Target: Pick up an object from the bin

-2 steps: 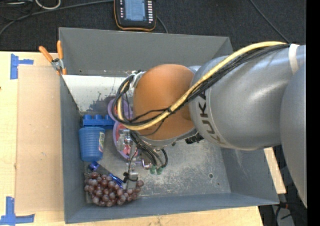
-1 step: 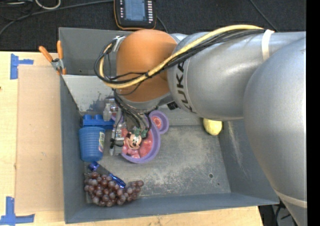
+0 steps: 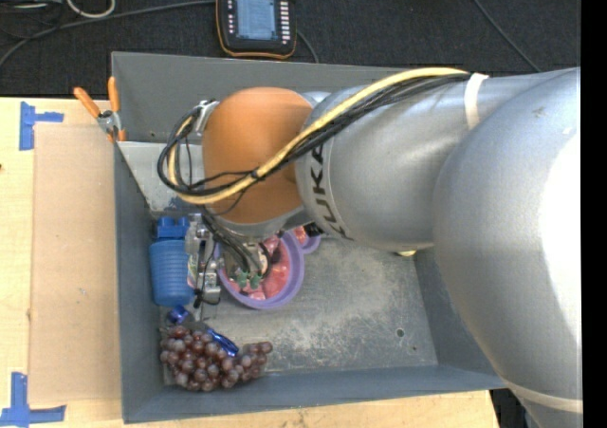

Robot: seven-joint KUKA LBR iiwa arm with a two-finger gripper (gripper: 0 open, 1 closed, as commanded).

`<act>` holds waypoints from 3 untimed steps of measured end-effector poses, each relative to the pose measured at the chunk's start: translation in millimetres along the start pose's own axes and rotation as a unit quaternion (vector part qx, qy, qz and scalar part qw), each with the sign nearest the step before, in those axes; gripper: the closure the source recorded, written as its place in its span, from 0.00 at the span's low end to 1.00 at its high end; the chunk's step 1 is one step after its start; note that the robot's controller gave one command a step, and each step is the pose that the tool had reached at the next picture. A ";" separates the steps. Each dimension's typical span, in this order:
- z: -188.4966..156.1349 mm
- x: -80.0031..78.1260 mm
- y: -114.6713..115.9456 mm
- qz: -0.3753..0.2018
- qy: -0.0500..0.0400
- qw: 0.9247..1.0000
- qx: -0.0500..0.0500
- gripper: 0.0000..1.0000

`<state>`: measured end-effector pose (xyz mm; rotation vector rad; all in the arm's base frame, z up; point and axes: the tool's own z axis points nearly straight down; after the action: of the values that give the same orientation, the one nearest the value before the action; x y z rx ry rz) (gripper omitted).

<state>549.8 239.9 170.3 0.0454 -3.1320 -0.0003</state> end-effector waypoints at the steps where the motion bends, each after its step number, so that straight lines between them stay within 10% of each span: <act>1: 32.7 -62.1 -10.9 -0.021 -0.007 1.000 -0.001 0.00; 2: 11.6 24.7 -45.6 -0.080 0.000 0.997 0.000 0.00; 3: 90.8 -81.9 -20.6 -0.092 -0.018 0.996 0.007 0.00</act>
Offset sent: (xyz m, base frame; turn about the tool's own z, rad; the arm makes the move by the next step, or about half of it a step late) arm -0.0207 -0.0454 -0.0113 -0.1603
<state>631.4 221.7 78.7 0.3389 -3.1511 0.0190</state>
